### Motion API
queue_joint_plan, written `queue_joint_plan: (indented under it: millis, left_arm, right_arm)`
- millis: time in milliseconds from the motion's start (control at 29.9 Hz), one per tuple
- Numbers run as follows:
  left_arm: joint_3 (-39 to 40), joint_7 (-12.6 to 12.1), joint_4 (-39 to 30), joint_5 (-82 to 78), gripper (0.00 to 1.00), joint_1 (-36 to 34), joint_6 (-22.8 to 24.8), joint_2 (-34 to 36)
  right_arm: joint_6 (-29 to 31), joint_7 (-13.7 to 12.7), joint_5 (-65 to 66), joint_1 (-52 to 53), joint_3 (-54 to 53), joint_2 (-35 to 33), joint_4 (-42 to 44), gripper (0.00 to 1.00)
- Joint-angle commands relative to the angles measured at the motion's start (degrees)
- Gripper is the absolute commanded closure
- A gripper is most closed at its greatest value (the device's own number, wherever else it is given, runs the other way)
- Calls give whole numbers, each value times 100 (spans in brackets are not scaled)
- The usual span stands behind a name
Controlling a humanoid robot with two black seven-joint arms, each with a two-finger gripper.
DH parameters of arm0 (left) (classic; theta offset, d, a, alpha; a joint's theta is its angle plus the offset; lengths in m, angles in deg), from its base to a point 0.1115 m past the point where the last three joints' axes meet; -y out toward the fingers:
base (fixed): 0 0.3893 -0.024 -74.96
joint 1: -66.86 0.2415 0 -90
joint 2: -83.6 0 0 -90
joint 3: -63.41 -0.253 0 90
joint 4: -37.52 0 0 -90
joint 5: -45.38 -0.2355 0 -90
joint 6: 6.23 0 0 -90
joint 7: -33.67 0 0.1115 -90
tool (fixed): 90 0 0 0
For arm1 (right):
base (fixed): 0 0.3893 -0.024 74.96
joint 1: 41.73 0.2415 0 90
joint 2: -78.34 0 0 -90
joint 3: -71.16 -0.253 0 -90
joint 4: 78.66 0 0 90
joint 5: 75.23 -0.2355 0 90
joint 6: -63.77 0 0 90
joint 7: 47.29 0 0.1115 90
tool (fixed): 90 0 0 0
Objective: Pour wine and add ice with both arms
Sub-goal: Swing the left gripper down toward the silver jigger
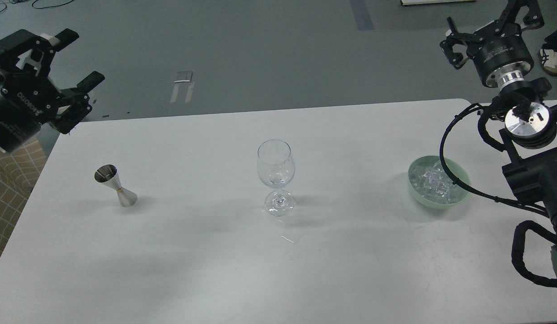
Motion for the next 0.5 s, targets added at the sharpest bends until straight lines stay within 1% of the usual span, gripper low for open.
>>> queue_joint_plan:
  millis: [0, 234, 301, 468]
  left_arm:
    - [-76, -4, -148, -1119, 28, 18, -1, 130]
    - [-121, -13, -254, -2870, 28, 53, 8, 184]
    - [-278, -13, -254, -3519, 27, 114, 8, 184]
    - [-499, 23, -385, -4146, 27, 404, 26, 245]
  right_arm:
    - [-2, 6, 0, -2, 0, -1, 0, 0]
    - [7, 6, 0, -11, -9, -88, 9, 0]
    - [7, 6, 0, -20, -9, -132, 18, 0]
    - [7, 6, 0, -20, -9, -150, 44, 0]
